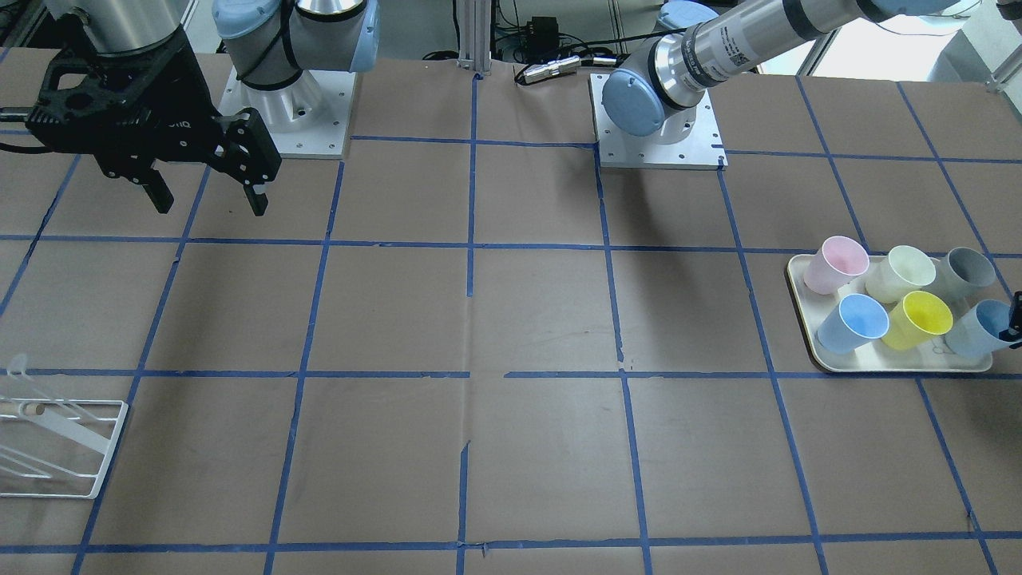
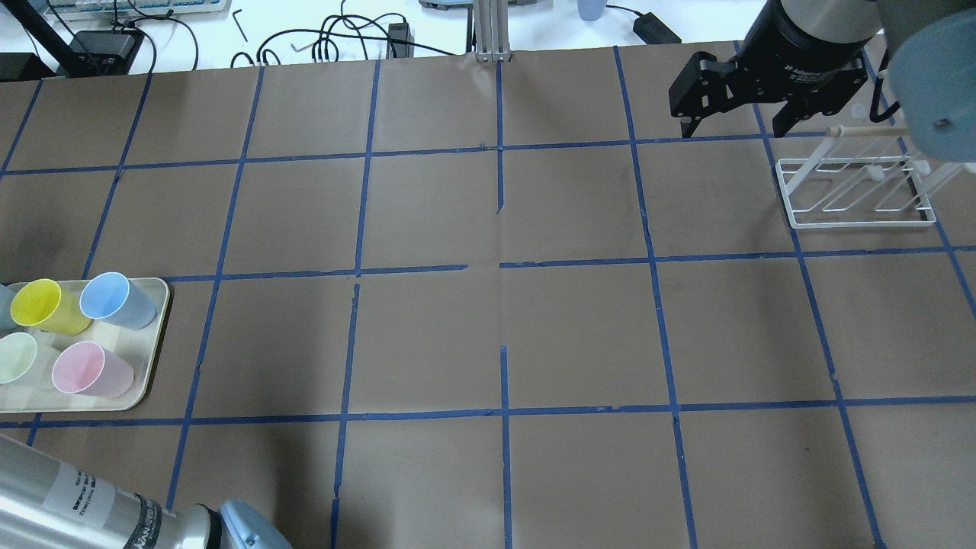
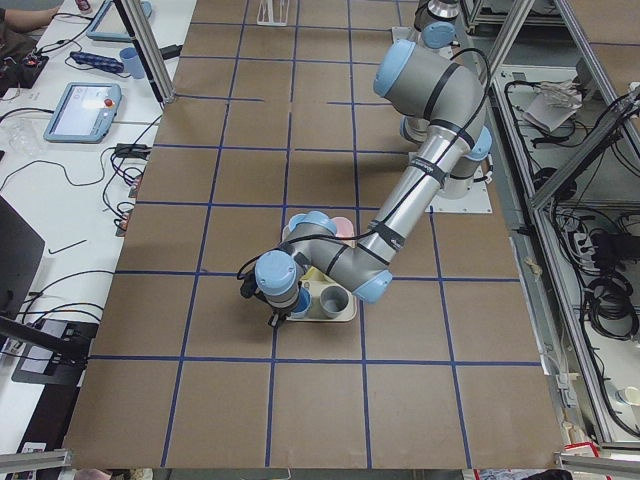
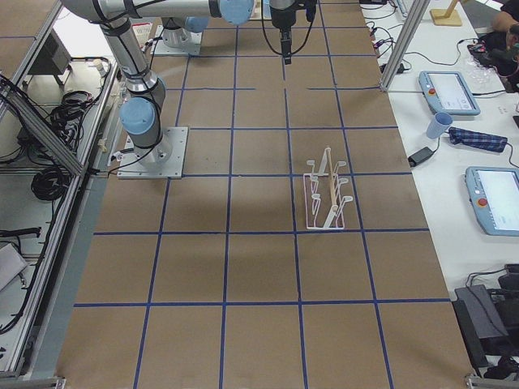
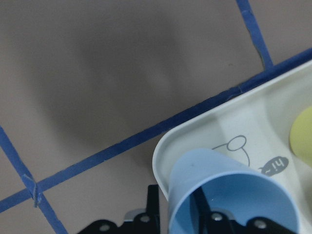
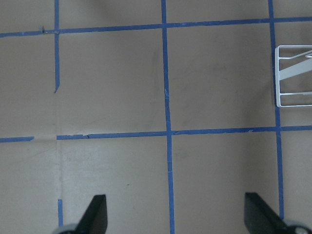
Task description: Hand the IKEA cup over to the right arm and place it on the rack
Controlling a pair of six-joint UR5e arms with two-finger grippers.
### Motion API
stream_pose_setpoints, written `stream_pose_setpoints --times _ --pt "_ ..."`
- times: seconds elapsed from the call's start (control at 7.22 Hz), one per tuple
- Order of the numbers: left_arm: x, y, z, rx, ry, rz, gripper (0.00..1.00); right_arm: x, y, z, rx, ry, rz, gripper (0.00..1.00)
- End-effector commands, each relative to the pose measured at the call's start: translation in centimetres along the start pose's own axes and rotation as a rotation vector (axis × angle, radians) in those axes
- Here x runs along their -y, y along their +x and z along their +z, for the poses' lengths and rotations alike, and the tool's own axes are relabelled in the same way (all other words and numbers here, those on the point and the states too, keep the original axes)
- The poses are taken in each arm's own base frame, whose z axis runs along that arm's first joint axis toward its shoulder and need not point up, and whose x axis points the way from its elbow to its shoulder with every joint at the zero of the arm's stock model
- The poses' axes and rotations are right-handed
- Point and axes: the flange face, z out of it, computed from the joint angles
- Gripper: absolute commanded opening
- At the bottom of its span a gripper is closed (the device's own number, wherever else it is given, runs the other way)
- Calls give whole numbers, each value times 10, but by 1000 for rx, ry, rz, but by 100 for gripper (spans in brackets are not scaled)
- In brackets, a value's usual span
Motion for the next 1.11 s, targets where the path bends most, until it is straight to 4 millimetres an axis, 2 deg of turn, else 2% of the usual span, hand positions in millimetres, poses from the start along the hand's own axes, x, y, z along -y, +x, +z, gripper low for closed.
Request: stream_pose_setpoints --times 0.0,0.14,0.28,0.55,0.69,0.83,0.97 --pt "3 7 -21 -16 -2 7 0 0 1 0 -1 0 1 100" --pt "11 9 -40 14 3 18 0 0 1 0 -1 0 1 100" --pt "14 5 -71 44 10 28 0 0 0 0 0 0 1 100" --pt "35 -1 -134 65 20 55 0 0 0 0 0 0 1 100" --pt "59 19 -163 28 64 84 0 0 1 0 -1 0 1 100" --pt "77 48 -180 -86 181 92 0 0 1 0 -1 -2 1 100" --pt "89 80 -186 -268 287 41 0 0 1 1 -9 -6 0 100"
